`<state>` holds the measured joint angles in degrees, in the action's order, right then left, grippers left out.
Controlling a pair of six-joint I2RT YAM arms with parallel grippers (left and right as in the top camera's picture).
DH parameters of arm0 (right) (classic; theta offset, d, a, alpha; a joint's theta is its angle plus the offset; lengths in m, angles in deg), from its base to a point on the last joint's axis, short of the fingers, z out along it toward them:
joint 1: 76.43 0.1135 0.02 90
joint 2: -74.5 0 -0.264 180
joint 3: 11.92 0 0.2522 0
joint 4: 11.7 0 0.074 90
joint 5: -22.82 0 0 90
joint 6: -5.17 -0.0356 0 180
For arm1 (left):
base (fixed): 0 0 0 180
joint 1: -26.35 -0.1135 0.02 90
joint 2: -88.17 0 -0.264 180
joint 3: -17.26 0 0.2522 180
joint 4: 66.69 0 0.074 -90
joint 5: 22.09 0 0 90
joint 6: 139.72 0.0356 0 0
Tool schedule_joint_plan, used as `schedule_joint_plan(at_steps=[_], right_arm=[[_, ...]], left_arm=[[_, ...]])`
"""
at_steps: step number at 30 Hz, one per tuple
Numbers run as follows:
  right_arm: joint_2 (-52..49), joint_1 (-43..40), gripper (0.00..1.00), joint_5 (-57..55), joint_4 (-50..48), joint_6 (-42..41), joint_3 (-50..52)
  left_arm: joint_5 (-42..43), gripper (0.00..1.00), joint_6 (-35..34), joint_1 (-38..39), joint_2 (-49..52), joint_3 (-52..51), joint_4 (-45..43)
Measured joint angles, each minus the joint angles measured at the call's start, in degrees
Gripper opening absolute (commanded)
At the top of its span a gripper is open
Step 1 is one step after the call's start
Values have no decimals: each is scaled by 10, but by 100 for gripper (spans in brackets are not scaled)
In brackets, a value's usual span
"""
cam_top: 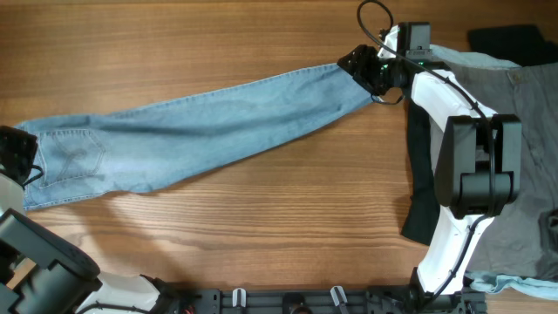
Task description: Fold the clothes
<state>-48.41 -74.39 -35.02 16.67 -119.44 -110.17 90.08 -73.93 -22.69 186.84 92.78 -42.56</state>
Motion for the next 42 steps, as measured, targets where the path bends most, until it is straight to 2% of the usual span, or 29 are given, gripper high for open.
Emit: schedule_joint_plan(at_steps=[3, 5, 9, 12, 16, 19, 24, 25, 27, 28, 29, 32, 39, 42], right_arm=[[0, 0, 73, 0, 31, 27, 0], [0, -2, 70, 0, 59, 51, 0], [0, -14, 70, 0, 73, 84, 0], [1, -22, 70, 4, 73, 101, 0], [33, -21, 69, 3, 106, 126, 0], [97, -10, 68, -27, 155, 150, -10], [178, 35, 63, -157, 251, 197, -95], [188, 46, 65, -185, 255, 213, -109], [197, 61, 78, -231, 258, 240, -120], [196, 62, 79, -244, 259, 246, -120], [189, 59, 80, -259, 262, 259, -120], [140, 35, 78, -264, 245, 275, -120], [-9, -7, 70, -231, 223, 303, -115], [-30, -7, 64, -216, 224, 310, -114]], left_arm=[[-1, 12, -1, -12, 0, 1, 62], [-3, 18, 1, -35, 0, 1, 101], [-2, 29, 11, -96, 0, 1, 127], [17, 36, 55, -139, 0, 3, 134], [32, 36, 138, -152, 0, 31, 191], [37, 36, 201, -132, 0, 67, 250], [35, 31, 283, -55, -1, 169, 341], [31, 31, 299, -35, -1, 195, 356], [12, 31, 328, 8, -3, 238, 383], [1, 38, 341, 29, -6, 249, 392], [-11, 51, 352, 48, -9, 255, 401], [-35, 62, 377, 94, -11, 257, 431], [-51, 60, 392, 127, -11, 257, 508], [-54, 58, 393, 127, -11, 257, 537]])
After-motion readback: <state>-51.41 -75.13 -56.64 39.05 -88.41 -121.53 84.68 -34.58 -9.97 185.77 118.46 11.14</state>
